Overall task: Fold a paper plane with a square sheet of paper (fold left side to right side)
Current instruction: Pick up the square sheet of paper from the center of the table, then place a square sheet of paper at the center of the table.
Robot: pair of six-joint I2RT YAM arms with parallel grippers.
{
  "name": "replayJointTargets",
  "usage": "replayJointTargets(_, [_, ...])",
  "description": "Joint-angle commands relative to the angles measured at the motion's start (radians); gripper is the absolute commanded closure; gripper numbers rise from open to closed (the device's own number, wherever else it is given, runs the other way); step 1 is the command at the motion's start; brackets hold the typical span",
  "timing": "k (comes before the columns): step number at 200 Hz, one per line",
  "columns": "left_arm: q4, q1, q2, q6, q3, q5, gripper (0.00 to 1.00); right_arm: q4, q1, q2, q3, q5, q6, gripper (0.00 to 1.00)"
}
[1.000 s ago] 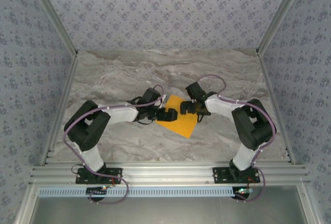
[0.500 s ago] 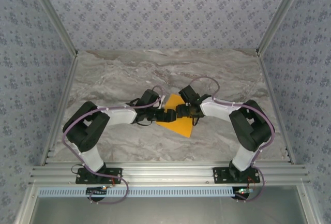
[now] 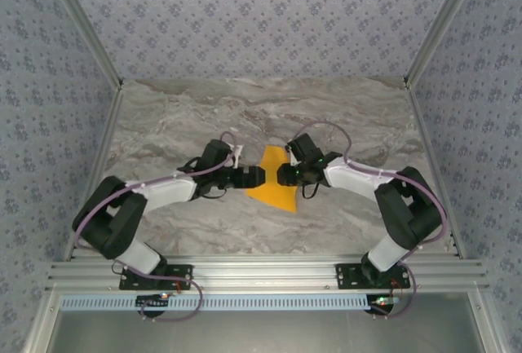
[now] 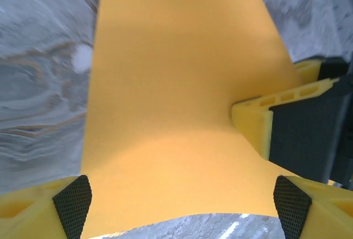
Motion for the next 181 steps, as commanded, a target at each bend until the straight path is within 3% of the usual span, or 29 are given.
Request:
replayJointTargets(1, [0.034,0.067,-0.090,-0.009,-0.044,0.069,0.10,0.097,-0.037,-0.069,-0.031,-0.151,-0.026,0.70])
replayJointTargets(49, [0.088,0.224,-0.341,-0.013,-0.116,0.261,0.06,0.244,-0.195,-0.237,-0.093,-0.556,-0.037,0.71])
replayJointTargets(88, [0.129,0.245,-0.531,0.011,-0.094,0.379,0.02,0.274,-0.272,-0.399,-0.065,-0.801,-0.044,0.71])
replayJointTargets(125, [0.190,0.245,-0.599,0.000,-0.063,0.446,0.02,0.259,-0.253,-0.489,0.007,-0.891,-0.018,0.71])
replayJointTargets(181, [0.268,0.194,-0.616,0.017,-0.027,0.502,0.02,0.219,-0.132,-0.522,0.120,-0.905,-0.033,0.71])
